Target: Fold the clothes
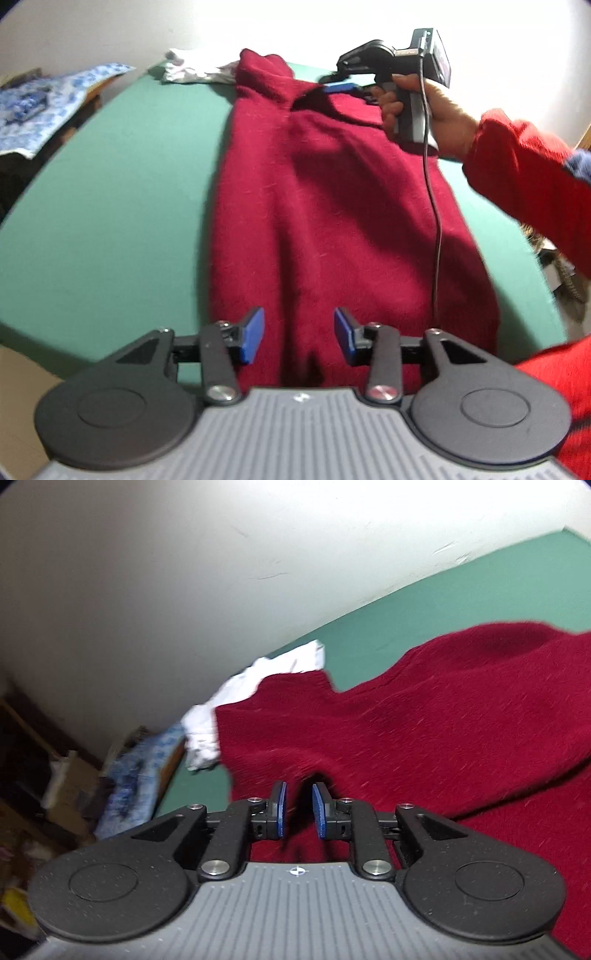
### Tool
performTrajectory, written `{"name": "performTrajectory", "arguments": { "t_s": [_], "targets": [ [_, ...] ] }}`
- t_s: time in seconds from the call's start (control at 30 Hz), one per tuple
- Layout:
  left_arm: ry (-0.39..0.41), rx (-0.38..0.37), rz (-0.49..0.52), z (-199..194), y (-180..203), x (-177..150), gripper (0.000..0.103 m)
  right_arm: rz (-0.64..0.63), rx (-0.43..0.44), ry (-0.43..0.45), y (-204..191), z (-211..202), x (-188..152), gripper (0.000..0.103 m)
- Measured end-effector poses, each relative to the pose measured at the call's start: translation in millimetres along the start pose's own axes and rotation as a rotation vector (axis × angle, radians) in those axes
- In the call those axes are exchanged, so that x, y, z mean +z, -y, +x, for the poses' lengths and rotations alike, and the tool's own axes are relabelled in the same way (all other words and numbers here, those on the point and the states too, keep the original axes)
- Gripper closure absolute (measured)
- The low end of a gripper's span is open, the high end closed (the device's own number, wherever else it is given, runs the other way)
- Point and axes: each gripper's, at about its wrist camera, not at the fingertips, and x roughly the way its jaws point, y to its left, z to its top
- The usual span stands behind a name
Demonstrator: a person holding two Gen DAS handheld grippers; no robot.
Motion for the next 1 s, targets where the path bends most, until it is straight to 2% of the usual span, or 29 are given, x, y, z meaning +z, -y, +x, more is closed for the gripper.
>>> {"name": "performTrajectory", "arguments": {
  "t_s": [0.03, 0.1, 0.17, 0.2, 0.27, 0.43, 0.5, 0.53, 0.6, 0.63, 0.7, 0.73, 0.77, 0.83, 0.9, 1.0],
  "targets": [
    [0.003, -0.007, -0.006, 1.4, -0.8, 2.5, 0.061, 0.0, 0.023, -0.014, -2.0, -1.0, -2.9, 0.084],
    [-0.048, 0.011, 0.039, 16.3, 3.7, 0.3, 0.061, -0.026, 0.064, -0.06, -11.4, 5.9, -10.6, 0.084],
    [-0.065, 0.042, 0.08, 20.9, 3.6, -6.9, 0.06, -0.054, 0.063, -0.081, -20.1, 14.8, -16.7, 0.08],
    [-0.071, 0.053, 0.086, 20.4, 2.0, -8.2, 0.057, -0.059, 0.043, -0.079, -22.3, 19.4, -18.4, 0.076],
    [-0.077, 0.068, 0.081, 18.2, -2.4, -8.3, 0.054, -0.04, -0.025, -0.057, -20.8, 28.2, -18.4, 0.057],
    [-0.081, 0.101, 0.082, 16.7, 0.3, -8.1, 0.055, 0.091, -0.028, 0.034, -1.0, 46.1, -3.0, 0.056],
    [-0.099, 0.124, 0.145, 20.2, 8.7, -11.3, 0.054, 0.089, -0.055, 0.082, 1.6, 48.7, 3.9, 0.068],
    [-0.106, 0.129, 0.173, 20.9, 11.0, -12.7, 0.053, 0.075, -0.1, 0.109, 3.2, 47.5, 7.4, 0.093],
    [-0.114, 0.118, 0.188, 20.6, 8.9, -13.4, 0.053, 0.06, -0.193, 0.14, 9.5, 46.2, 13.5, 0.095],
    [-0.117, 0.111, 0.187, 20.0, 6.9, -13.1, 0.053, 0.076, -0.206, 0.11, 15.7, 49.8, 14.8, 0.094],
    [-0.124, 0.102, 0.188, 18.0, 3.6, -12.3, 0.053, 0.079, -0.176, 0.07, 23.6, 49.5, 16.2, 0.096],
    [-0.119, 0.1, 0.193, 14.3, 1.7, -10.6, 0.055, 0.069, -0.169, 0.062, 24.0, 44.9, 17.7, 0.092],
    [-0.11, 0.097, 0.197, 9.6, -0.7, -8.6, 0.055, 0.067, -0.155, 0.051, 23.8, 39.5, 19.4, 0.08],
    [-0.093, 0.092, 0.207, 0.1, -5.3, -4.4, 0.054, 0.071, -0.092, 0.041, 21.5, 18.7, 17.0, 0.071],
    [-0.064, 0.067, 0.204, -3.3, -9.1, 3.8, 0.05, 0.068, -0.001, 0.028, 17.8, -6.3, 7.0, 0.071],
    [-0.017, 0.023, 0.195, -6.8, -14.6, 17.2, 0.048, 0.12, 0.194, -0.102, 11.4, -22.9, -24.7, 0.071]
  ]
}}
